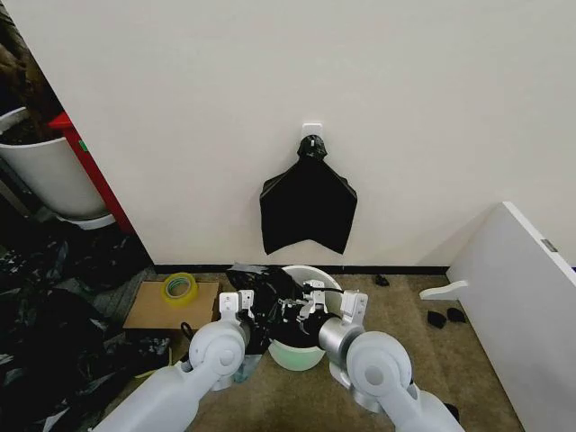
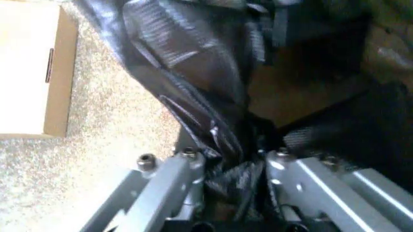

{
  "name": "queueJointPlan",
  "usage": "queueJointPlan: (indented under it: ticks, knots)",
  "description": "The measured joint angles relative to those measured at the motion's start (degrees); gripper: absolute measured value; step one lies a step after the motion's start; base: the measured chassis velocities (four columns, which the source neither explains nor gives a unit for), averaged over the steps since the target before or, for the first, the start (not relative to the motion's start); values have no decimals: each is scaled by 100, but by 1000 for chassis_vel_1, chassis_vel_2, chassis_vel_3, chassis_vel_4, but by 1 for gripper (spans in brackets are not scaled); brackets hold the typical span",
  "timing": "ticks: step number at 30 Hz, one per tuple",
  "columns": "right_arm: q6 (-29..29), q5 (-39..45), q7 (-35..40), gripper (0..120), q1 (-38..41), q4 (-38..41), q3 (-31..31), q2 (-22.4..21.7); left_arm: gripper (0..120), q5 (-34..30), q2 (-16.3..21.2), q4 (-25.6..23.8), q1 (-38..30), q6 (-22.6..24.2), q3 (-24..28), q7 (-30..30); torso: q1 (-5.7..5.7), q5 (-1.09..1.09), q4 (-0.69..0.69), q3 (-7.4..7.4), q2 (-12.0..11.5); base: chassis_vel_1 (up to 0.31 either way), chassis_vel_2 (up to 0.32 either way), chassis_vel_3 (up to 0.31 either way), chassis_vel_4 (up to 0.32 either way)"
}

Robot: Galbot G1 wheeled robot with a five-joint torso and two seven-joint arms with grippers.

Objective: Place the garbage bag over the trash bin.

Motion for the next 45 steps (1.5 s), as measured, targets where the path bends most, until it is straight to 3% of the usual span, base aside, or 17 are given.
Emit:
queueJointPlan:
  ticks: [4,14,26,35,45]
  knots:
    - [2,-13,-12,0,-40,6,18,-12,4,-55,-85,65,-9,-156,-41,4,0,-1,-1,0,0,0,0,0,0]
    - [27,-97,-33,0,-116,39,58,-42,4,-105,-94,42,15,-489,-167,49,0,0,0,0,0,0,0,0,0]
    - [173,-236,-7,0,-490,552,497,-420,4,-53,91,-235,252,-1333,-574,222,0,0,0,-1,0,0,0,0,0]
    - [209,-588,58,0,-986,851,1115,-779,4,-102,271,-464,553,-1455,-946,290,0,0,0,-1,0,0,0,0,0]
    - [212,-1039,-91,0,-1331,664,1434,-1006,4,-152,363,-668,763,-1498,-1121,291,0,0,-1,-1,0,0,0,0,0]
